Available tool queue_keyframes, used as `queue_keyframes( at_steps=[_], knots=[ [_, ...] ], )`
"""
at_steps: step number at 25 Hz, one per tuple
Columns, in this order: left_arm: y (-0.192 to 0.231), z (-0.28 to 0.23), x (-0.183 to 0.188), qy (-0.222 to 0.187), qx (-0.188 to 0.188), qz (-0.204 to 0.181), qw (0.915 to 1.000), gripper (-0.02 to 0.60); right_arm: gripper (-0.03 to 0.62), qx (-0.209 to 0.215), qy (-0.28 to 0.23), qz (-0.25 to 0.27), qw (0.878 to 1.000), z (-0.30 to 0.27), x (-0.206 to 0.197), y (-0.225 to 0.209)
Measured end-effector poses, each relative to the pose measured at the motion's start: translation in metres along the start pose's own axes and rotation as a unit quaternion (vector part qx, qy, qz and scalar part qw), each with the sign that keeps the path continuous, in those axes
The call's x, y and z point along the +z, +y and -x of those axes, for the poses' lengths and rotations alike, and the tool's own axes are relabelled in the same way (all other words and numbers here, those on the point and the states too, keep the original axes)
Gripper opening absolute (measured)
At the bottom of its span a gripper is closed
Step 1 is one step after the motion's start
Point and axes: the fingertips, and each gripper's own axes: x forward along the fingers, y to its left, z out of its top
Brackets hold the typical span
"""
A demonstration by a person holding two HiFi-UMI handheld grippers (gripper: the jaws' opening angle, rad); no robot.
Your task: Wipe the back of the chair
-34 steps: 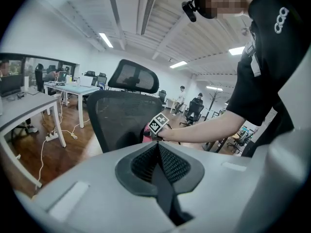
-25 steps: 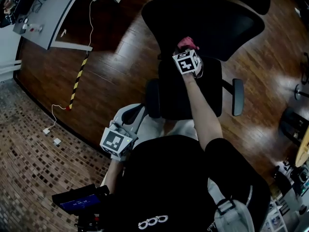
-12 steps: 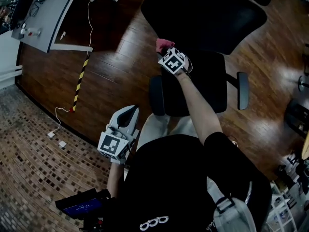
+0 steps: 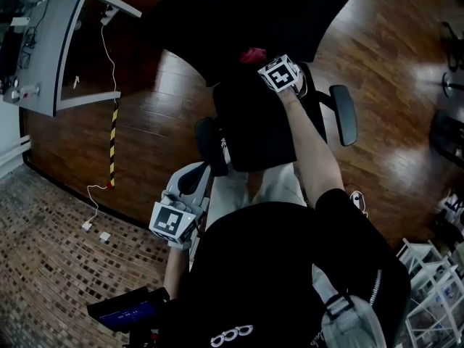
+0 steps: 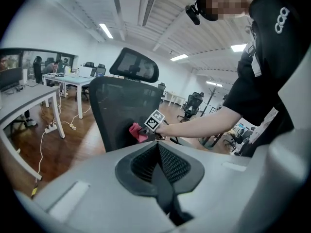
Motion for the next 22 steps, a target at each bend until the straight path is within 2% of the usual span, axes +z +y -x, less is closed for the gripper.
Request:
queue_keyframes(
  at_steps=[3,7,11,13,17,22],
  knots=[
    [-0.009,-0.031,-0.009,0.007,-0.017,-0.015,0.9997,-0.008,0.052,-0.018,-0.003,-0.027,0.999,0.005,-0.028,-0.05],
    [-0.029,-0.064,0.007,0.025,-0.04,-0.022,0.9986,-0.009,0.052,-0.069,-0.002,-0.071,0.995,0.03,-0.061,-0.125],
    [-0.035,-0.08,0.007,0.037,-0.06,-0.029,0.9971,-0.008,0.052,-0.14,0.018,-0.13,0.981,0.06,-0.1,-0.182],
    [-0.047,-0.087,0.006,0.043,-0.067,-0.031,0.9963,-0.008,0.052,-0.159,0.018,-0.15,0.976,0.076,-0.116,-0.2],
    [-0.053,-0.091,-0.001,0.055,-0.074,-0.023,0.9955,-0.008,0.051,-0.151,0.013,-0.153,0.977,0.072,-0.117,-0.198],
    [-0.044,-0.076,-0.022,0.053,-0.073,-0.022,0.9957,-0.008,0.051,-0.12,0.005,-0.118,0.986,0.043,-0.091,-0.14]
  ],
)
